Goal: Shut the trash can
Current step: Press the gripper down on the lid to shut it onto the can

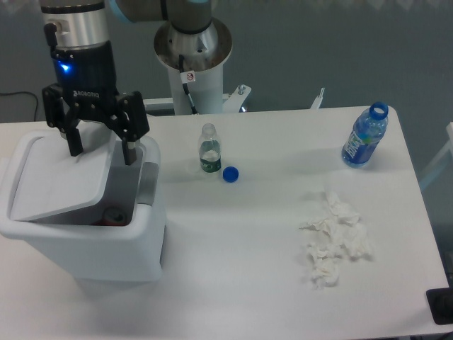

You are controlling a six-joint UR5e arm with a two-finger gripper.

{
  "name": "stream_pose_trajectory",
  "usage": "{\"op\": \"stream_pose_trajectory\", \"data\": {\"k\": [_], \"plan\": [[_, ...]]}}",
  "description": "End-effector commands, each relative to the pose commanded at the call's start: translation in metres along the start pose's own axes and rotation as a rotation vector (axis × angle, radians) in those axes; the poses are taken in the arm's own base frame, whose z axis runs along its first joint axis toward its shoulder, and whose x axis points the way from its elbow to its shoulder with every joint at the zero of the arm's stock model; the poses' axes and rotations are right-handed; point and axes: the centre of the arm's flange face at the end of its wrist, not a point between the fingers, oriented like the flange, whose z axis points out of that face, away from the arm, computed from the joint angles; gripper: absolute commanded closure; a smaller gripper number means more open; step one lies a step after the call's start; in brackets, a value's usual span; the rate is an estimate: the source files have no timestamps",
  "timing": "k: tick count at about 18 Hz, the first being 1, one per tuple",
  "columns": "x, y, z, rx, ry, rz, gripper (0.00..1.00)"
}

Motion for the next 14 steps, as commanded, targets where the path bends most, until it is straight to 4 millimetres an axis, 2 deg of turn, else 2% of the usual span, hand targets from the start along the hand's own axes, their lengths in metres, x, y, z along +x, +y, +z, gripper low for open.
{"op": "stream_pose_trajectory", "data": {"k": [5, 14], "plan": [[-0.009, 0.000, 0.004, -0.008, -0.014, -0.010, 0.00], [-0.010, 0.001, 0.026, -0.037, -0.004, -0.011, 0.00]]}}
